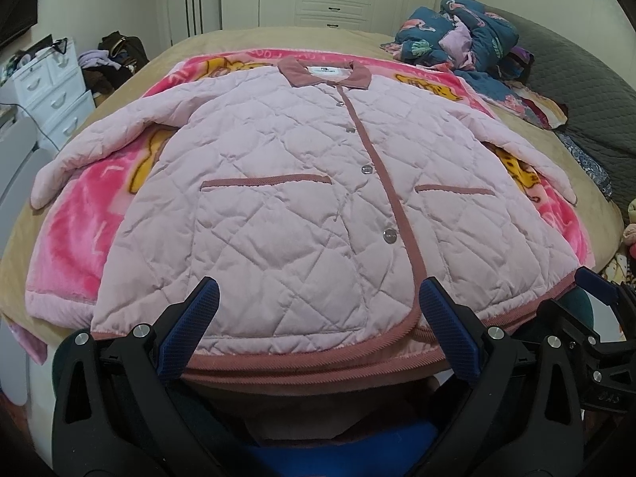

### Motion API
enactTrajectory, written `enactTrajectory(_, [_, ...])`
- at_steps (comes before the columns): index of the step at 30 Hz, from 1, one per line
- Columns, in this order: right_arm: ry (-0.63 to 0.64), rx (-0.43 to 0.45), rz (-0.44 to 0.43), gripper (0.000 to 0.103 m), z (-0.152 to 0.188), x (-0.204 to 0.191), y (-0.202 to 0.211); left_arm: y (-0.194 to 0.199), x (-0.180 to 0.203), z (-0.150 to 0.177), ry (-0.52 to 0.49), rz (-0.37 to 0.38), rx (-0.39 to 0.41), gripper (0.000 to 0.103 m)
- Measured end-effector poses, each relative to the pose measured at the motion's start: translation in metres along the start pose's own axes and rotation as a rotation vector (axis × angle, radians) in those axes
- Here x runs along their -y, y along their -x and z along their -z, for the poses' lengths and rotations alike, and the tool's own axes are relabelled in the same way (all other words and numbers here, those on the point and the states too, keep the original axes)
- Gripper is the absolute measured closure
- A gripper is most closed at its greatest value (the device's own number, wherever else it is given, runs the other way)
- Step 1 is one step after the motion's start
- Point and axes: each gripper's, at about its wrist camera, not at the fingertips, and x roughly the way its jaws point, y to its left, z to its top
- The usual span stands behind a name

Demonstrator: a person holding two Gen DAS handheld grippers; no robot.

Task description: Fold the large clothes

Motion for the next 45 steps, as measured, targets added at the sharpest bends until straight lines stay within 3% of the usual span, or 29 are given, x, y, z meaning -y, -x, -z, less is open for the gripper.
enactTrajectory(10, [-0.011, -0.017, 0.01, 0.004, -0.03, 0.005, -0.02, -0.018, -0.011, -0.027, 0.024, -0.005, 0.002, 0.009])
enactTrajectory(27, [-0.034, -0.002, 0.018, 0.004, -0.113, 0.005, -0.052, -0.038, -0.028, -0.083, 0.062, -0.018, 0.011, 0.009])
enactTrajectory(45, [-0.038, 0.055, 0.05, 0.004, -0.221, 0.034, -0.095, -0.075, -0.017, -0.174, 0.09, 0.002, 0.027, 0.009])
